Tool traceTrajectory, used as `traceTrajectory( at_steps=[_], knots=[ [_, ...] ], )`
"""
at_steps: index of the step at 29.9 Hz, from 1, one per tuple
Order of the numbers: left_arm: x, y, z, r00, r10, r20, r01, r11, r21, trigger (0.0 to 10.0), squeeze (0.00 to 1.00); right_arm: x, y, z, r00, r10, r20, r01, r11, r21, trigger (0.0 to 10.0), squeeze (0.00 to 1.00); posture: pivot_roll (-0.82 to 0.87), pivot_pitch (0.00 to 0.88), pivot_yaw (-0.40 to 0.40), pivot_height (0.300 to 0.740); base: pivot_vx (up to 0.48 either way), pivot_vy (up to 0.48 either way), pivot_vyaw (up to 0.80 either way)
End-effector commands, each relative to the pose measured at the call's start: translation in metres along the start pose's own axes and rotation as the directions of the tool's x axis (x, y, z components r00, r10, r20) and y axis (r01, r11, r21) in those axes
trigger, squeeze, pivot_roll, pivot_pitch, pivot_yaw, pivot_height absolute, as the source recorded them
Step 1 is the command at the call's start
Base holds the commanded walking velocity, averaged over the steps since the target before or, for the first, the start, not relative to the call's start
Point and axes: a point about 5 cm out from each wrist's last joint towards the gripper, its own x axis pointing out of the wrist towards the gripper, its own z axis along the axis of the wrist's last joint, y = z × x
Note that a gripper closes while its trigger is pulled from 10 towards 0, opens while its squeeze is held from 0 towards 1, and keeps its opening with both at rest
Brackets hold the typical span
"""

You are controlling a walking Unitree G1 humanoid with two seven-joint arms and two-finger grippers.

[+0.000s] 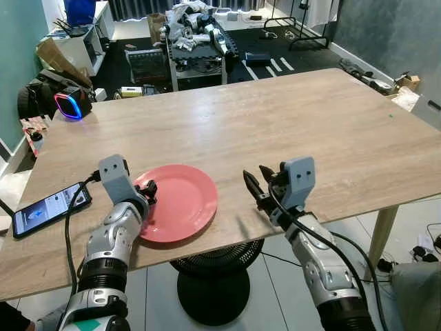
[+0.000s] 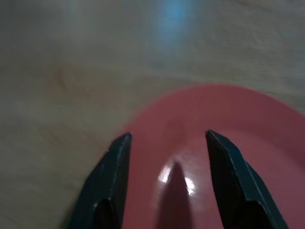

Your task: Setting the table

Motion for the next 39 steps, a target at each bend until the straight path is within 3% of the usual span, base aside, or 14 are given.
traceTrajectory(
  at_steps=[1,5,10,33,39],
  knots=[
    [-0.001,0.010,0.008,0.996,0.054,0.075,-0.062,0.991,0.119,10.0,0.00,-0.001,0.001,-0.002,1.000,0.004,-0.007,-0.004,1.000,-0.003,10.0,0.00,-0.04,0.000,0.116,0.740,0.000,0.000,0.00],
    [-0.002,0.011,0.010,0.994,0.055,0.100,-0.072,0.982,0.175,10.0,0.00,-0.001,0.001,-0.002,1.000,0.005,-0.006,-0.005,1.000,-0.002,10.0,0.00,-0.04,0.000,0.116,0.740,0.000,0.000,0.00],
    [-0.001,0.012,-0.001,1.000,0.018,-0.001,-0.018,1.000,0.025,10.0,0.00,-0.001,0.001,-0.002,1.000,0.005,-0.007,-0.005,1.000,-0.002,10.0,0.00,-0.04,0.000,0.116,0.740,0.000,0.000,0.00],
    [0.002,0.016,-0.023,0.994,-0.023,-0.108,0.009,0.991,-0.136,10.0,0.00,-0.001,0.000,-0.002,1.000,0.004,-0.009,-0.004,1.000,-0.006,10.0,0.00,-0.04,0.000,0.114,0.740,0.000,0.000,0.00],
    [0.000,0.011,-0.017,0.996,-0.054,-0.067,0.049,0.996,-0.068,10.0,0.00,-0.002,0.000,-0.001,1.000,0.001,-0.008,-0.001,1.000,-0.007,10.0,0.00,-0.05,0.000,0.116,0.740,0.000,0.000,0.00]
  ],
)
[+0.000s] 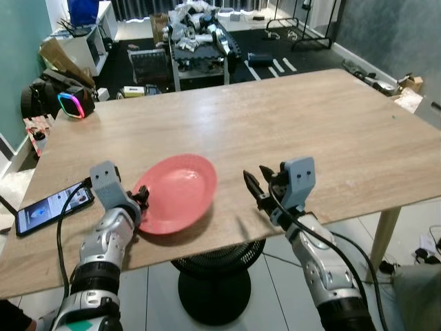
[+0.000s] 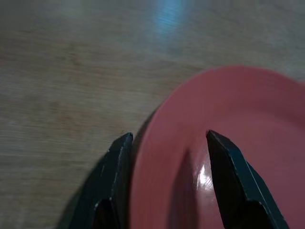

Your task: Setting the table

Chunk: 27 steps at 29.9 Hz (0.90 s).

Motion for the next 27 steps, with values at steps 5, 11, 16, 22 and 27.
traceTrajectory(
  at_steps=[5,11,16,22,27],
  knots=[
    [0.001,0.004,-0.008,1.000,0.011,-0.029,-0.011,1.000,0.015,10.0,0.00,0.000,0.002,-0.002,1.000,0.005,-0.008,-0.005,1.000,-0.003,10.0,0.00,-0.05,0.000,0.114,0.740,0.000,0.000,0.00],
    [0.006,-0.005,-0.011,0.997,-0.041,-0.067,0.041,0.999,0.007,10.0,0.00,0.000,0.001,0.000,1.000,0.003,-0.004,-0.003,1.000,-0.005,10.0,0.00,-0.05,0.000,0.114,0.740,0.000,0.000,0.00],
    [0.010,-0.018,-0.014,0.986,-0.119,-0.114,0.116,0.993,-0.033,10.0,0.00,-0.001,0.000,-0.001,1.000,0.000,-0.005,0.000,1.000,-0.007,10.0,0.00,-0.05,0.000,0.114,0.740,0.000,0.000,0.00],
    [0.012,-0.033,-0.018,0.961,-0.211,-0.178,0.211,0.977,-0.014,10.0,0.00,-0.001,0.000,0.000,1.000,-0.001,-0.005,0.001,1.000,-0.008,10.0,0.00,-0.06,0.000,0.115,0.740,0.000,0.000,0.00],
    [0.012,-0.036,-0.025,0.952,-0.220,-0.211,0.222,0.975,-0.013,10.0,0.00,-0.001,0.001,0.000,1.000,-0.001,-0.004,0.001,1.000,-0.007,10.0,0.00,-0.06,0.000,0.115,0.740,0.000,0.000,0.00]
  ],
)
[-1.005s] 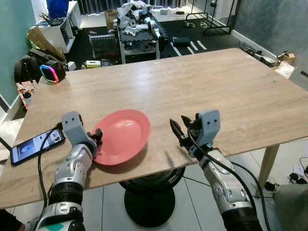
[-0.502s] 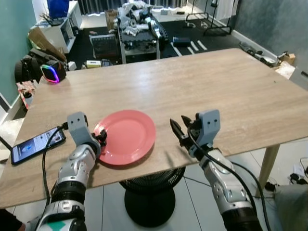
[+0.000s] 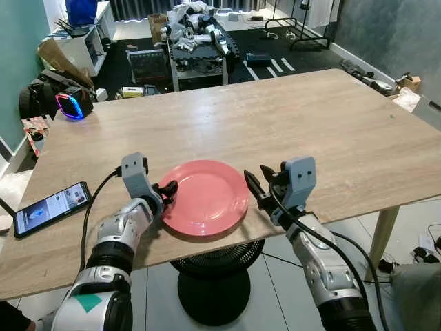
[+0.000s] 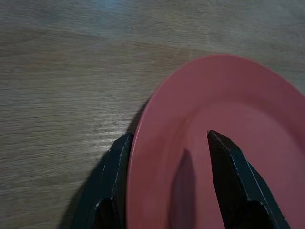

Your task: Setting the table

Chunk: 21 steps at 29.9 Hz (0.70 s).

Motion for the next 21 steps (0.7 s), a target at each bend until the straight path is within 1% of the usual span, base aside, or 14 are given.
traceTrajectory(
  at_steps=[1,2,3,4,5,6,7,8,10,12,13,17,19,21],
  knots=[
    [0.000,0.005,-0.017,0.998,0.020,-0.065,-0.020,1.000,0.005,10.0,0.00,-0.001,0.001,-0.001,1.000,0.001,-0.005,-0.001,1.000,-0.006,10.0,0.00,-0.06,0.000,0.115,0.740,0.000,0.000,0.00],
    [0.000,0.005,-0.016,0.998,0.020,-0.054,-0.020,1.000,0.011,10.0,0.00,-0.001,0.001,-0.001,1.000,0.001,-0.005,-0.001,1.000,-0.006,10.0,0.00,-0.06,0.000,0.115,0.740,0.000,0.000,0.00],
    [-0.001,0.006,-0.011,0.999,0.031,-0.007,-0.031,0.999,0.040,10.0,0.00,-0.001,0.001,-0.001,1.000,0.001,-0.005,-0.001,1.000,-0.006,10.0,0.00,-0.06,0.000,0.115,0.740,0.000,0.000,0.00],
    [-0.001,0.006,-0.011,0.999,0.031,-0.007,-0.031,0.999,0.040,10.0,0.00,-0.001,0.001,-0.001,1.000,0.001,-0.005,-0.001,1.000,-0.006,10.0,0.00,-0.06,0.000,0.115,0.740,0.000,0.000,0.00],
    [-0.004,0.004,0.000,0.995,0.012,0.099,-0.024,0.993,0.118,10.0,0.00,-0.002,0.001,-0.001,1.000,0.001,-0.006,-0.001,1.000,-0.005,10.0,0.00,-0.05,0.000,0.112,0.740,0.000,0.000,0.00],
    [-0.007,0.002,0.007,0.988,-0.010,0.153,-0.015,0.986,0.167,10.0,0.00,-0.002,0.001,-0.001,1.000,0.002,-0.007,-0.002,1.000,-0.005,10.0,0.00,-0.05,0.000,0.112,0.740,0.000,0.000,0.00],
    [-0.007,0.002,0.007,0.988,-0.010,0.153,-0.015,0.986,0.167,10.0,0.00,-0.002,0.001,-0.001,1.000,0.002,-0.007,-0.002,1.000,-0.005,10.0,0.00,-0.05,0.000,0.112,0.740,0.000,0.000,0.00],
    [-0.012,-0.005,0.016,0.974,-0.053,0.222,-0.003,0.969,0.245,10.0,0.00,-0.001,0.002,-0.001,1.000,0.004,-0.008,-0.005,1.000,-0.004,10.0,0.00,-0.05,0.000,0.112,0.740,0.000,0.000,0.00],
    [-0.014,-0.006,0.018,0.969,-0.061,0.240,-0.006,0.963,0.268,10.0,0.00,-0.001,0.002,-0.001,1.000,0.005,-0.009,-0.005,1.000,-0.004,10.0,0.00,-0.05,0.000,0.112,0.740,0.000,0.000,0.00],
    [-0.017,-0.009,0.023,0.960,-0.073,0.272,-0.020,0.946,0.323,10.0,0.00,0.000,0.002,-0.001,1.000,0.006,-0.007,-0.006,1.000,-0.003,10.0,0.00,-0.04,0.000,0.114,0.740,0.000,0.000,0.00],
    [-0.020,-0.010,0.025,0.953,-0.064,0.298,-0.061,0.918,0.392,10.0,0.00,0.000,0.002,-0.001,1.000,0.007,-0.007,-0.007,1.000,-0.002,10.0,0.00,-0.04,0.000,0.113,0.740,0.000,0.000,0.00],
    [-0.019,-0.010,0.022,0.955,-0.071,0.287,-0.057,0.908,0.416,10.0,0.00,0.001,0.003,-0.001,1.000,0.009,-0.007,-0.009,1.000,-0.001,10.0,0.00,-0.04,0.000,0.112,0.740,0.000,0.000,0.00],
    [-0.015,-0.011,0.011,0.972,-0.119,0.201,0.026,0.911,0.412,10.0,0.00,0.001,0.004,-0.002,1.000,0.011,-0.007,-0.011,1.000,0.000,10.0,0.00,-0.04,0.000,0.111,0.740,0.000,0.000,0.00],
    [-0.013,-0.011,-0.002,0.982,-0.167,0.092,0.110,0.889,0.445,10.0,0.00,0.001,0.004,-0.002,1.000,0.012,-0.006,-0.012,1.000,-0.001,10.0,0.00,-0.04,0.000,0.114,0.740,0.000,0.000,0.00]
  ],
)
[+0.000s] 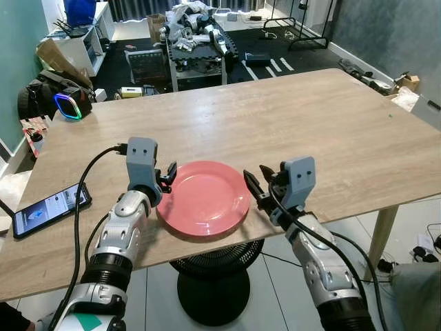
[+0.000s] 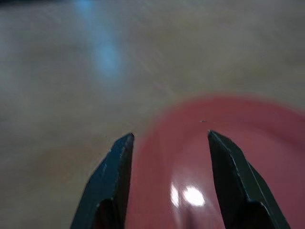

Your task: Setting the table

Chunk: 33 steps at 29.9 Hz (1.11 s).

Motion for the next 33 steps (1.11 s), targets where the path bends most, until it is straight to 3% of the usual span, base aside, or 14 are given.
traceTrajectory(
  at_steps=[1,5,13,17,20,21,26,31,33],
  knots=[
    [-0.002,-0.004,-0.021,0.991,-0.066,-0.112,0.067,0.998,0.005,10.0,0.00,0.001,0.003,-0.001,1.000,0.009,-0.008,-0.009,1.000,-0.005,10.0,0.00,-0.05,0.000,0.115,0.740,0.000,0.000,0.00],
    [-0.005,-0.005,-0.027,0.985,-0.094,-0.142,0.100,0.994,0.036,10.0,0.00,0.000,0.002,-0.001,1.000,0.005,-0.005,-0.005,1.000,-0.007,10.0,0.00,-0.05,0.000,0.120,0.740,0.000,0.000,0.00],
    [-0.014,0.003,-0.044,0.979,0.039,-0.199,-0.021,0.995,0.093,10.0,0.00,-0.003,0.001,-0.002,1.000,-0.002,-0.009,0.002,1.000,-0.007,10.0,0.00,-0.05,0.000,0.121,0.740,0.000,0.000,0.00],
    [-0.019,0.002,-0.049,0.982,0.054,-0.181,-0.044,0.997,0.055,10.0,0.00,-0.002,0.001,-0.002,1.000,0.000,-0.009,0.000,1.000,-0.006,10.0,0.00,-0.05,0.000,0.117,0.740,0.000,0.000,0.00],
    [-0.021,0.001,-0.056,0.978,0.076,-0.194,-0.090,0.994,-0.065,10.0,0.00,-0.001,0.001,-0.002,1.000,0.002,-0.010,-0.002,1.000,-0.008,10.0,0.00,-0.04,0.000,0.113,0.740,0.000,0.000,0.00],
    [-0.021,0.001,-0.057,0.977,0.080,-0.199,-0.096,0.993,-0.071,10.0,0.00,-0.001,0.001,-0.002,1.000,0.002,-0.011,-0.002,1.000,-0.009,10.0,0.00,-0.05,0.000,0.112,0.740,0.000,0.000,0.00],
    [-0.020,0.001,-0.057,0.978,0.076,-0.196,-0.090,0.994,-0.061,10.0,0.00,-0.001,0.000,-0.002,1.000,0.000,-0.016,0.000,1.000,-0.012,10.0,0.00,-0.05,0.000,0.114,0.740,0.000,0.000,0.00],
    [-0.020,-0.002,-0.055,0.983,0.031,-0.182,-0.032,0.999,-0.005,10.0,0.00,-0.001,0.003,-0.013,0.996,0.015,-0.090,-0.018,0.999,-0.026,10.0,0.00,-0.05,0.000,0.115,0.740,0.000,0.000,0.00],
    [-0.021,-0.003,-0.055,0.984,0.021,-0.178,-0.020,1.000,0.006,10.0,0.00,-0.002,0.002,-0.020,0.991,-0.003,-0.134,0.005,1.000,0.016,10.0,0.00,-0.05,0.000,0.114,0.740,0.000,0.000,0.00]
  ],
)
